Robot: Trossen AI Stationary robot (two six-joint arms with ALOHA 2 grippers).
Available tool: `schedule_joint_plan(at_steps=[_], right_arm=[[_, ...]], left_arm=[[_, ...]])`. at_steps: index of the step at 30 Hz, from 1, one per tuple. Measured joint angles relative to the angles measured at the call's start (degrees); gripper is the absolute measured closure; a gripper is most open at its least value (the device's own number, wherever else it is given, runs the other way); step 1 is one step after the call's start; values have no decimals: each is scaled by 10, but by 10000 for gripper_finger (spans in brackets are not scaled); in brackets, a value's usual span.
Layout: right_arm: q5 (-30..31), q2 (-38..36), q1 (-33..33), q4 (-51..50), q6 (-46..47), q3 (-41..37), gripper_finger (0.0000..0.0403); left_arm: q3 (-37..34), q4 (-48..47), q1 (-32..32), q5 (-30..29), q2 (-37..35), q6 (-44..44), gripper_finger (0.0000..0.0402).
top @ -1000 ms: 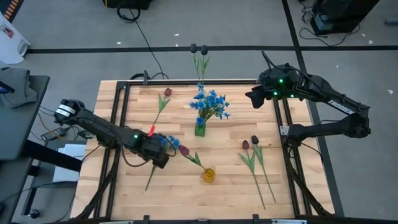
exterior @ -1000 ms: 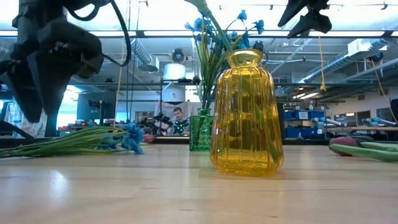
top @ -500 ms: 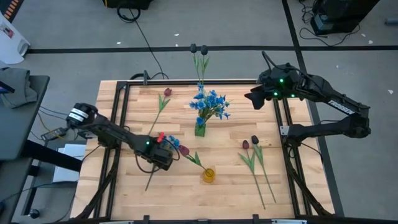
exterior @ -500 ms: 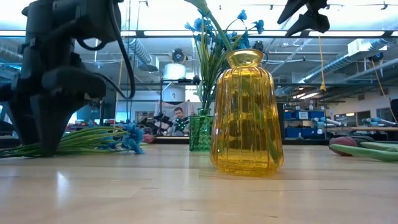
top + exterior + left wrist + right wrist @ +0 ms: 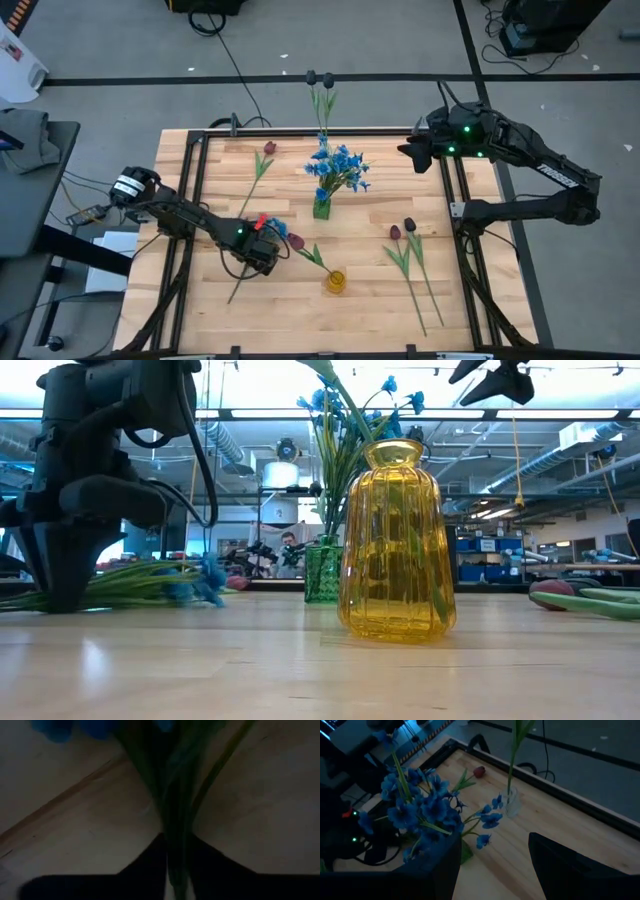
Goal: Sort flowers into vase by color
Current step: Put the blue flowers into the green vase
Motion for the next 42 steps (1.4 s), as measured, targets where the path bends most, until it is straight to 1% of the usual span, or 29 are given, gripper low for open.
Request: schedule_joint_plan(at_steps=[2,4,9,15,21,25,29,32,37,39,42], right_arm=[[1,-2,0,0,-4,0,163],[2,-5,0,0,-11,0,163],[2,-6,0,0,-32,0,163],[2,-6,0,-1,-53,0,163],[0,-6,0,-1,-69,0,163],[0,-6,0,-1,-79,0,163],[-1,-6,0,-1,-79,0,163],[-4,-7,0,-3,-88,0,163],[-5,-13,0,-4,-95,0,163],[-5,-16,0,-4,-96,0,163],[-5,-19,0,-4,-101,0,163]], left_arm=[[0,0,0,1,0,11,372],[4,-4,0,2,0,21,387],[18,-3,1,3,3,33,375],[53,-2,1,0,3,31,383],[93,-6,4,-45,2,26,383],[120,-40,12,-76,2,24,383],[152,-98,21,-127,-3,22,383],[171,-141,27,-181,-21,-5,383],[191,-214,27,-310,-75,-83,383],[193,-229,27,-366,-100,-110,383],[193,-224,27,-475,-138,-130,384]])
